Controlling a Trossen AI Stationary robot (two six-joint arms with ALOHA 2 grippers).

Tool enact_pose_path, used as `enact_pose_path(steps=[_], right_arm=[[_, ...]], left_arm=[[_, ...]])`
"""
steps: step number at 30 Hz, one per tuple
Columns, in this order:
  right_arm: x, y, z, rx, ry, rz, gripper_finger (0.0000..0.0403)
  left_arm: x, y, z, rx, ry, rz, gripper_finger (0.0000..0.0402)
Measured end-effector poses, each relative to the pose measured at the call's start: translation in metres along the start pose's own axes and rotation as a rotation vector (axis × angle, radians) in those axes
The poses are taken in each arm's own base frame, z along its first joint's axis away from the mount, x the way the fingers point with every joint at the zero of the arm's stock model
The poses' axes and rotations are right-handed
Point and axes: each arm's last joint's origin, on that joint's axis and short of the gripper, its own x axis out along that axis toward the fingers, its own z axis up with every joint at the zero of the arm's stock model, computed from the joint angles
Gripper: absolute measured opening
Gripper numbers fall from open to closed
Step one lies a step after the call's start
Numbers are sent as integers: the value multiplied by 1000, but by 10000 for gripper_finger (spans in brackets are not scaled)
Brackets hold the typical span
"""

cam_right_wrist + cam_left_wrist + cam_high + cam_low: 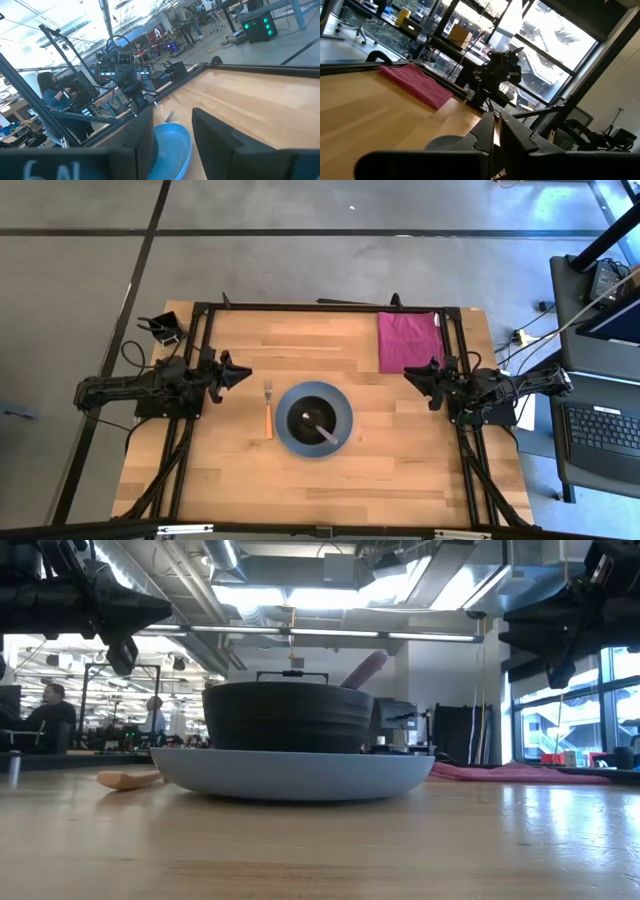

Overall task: Set table place
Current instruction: Return to Home Position

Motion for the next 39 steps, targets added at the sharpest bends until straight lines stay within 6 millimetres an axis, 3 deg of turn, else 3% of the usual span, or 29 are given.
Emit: enact_pose_path(steps=[18, 39], right_arm=[[0, 0, 0, -2, 0, -1, 137], [0, 0, 0, -2, 0, -1, 137]], left_arm=[[0, 0, 0, 0, 1, 0, 1], [0, 0, 0, 0, 1, 0, 46]])
